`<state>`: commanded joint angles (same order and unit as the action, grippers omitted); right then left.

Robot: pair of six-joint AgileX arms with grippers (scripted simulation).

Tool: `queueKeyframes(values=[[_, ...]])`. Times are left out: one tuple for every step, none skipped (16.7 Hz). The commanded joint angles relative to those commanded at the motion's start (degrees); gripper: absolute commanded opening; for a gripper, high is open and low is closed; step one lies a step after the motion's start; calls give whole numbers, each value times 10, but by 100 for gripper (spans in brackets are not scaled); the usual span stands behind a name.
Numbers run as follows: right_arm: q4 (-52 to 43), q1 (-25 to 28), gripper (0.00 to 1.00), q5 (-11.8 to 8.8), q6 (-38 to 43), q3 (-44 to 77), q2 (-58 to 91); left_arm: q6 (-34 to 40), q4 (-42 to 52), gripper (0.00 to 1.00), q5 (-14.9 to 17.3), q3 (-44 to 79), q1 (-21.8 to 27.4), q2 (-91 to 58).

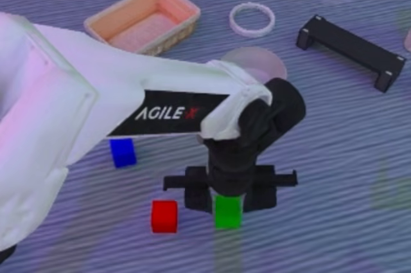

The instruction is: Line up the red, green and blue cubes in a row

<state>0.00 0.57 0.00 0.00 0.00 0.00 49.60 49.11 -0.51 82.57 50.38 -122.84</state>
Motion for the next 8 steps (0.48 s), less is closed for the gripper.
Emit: queueKeyframes(values=[[0,0,100,0,0,0,0,0,0,83,0,0,0,0],[0,0,100,0,0,0,0,0,0,90,0,0,0,0],[0,0,100,0,0,0,0,0,0,98,0,0,0,0],[0,0,100,0,0,0,0,0,0,100,0,0,0,0],[0,0,100,0,0,0,0,0,0,100,0,0,0,0],[0,0,100,0,0,0,0,0,0,100,0,0,0,0],[0,0,100,0,0,0,0,0,0,100,0,0,0,0],[0,0,100,0,0,0,0,0,0,100,0,0,0,0]])
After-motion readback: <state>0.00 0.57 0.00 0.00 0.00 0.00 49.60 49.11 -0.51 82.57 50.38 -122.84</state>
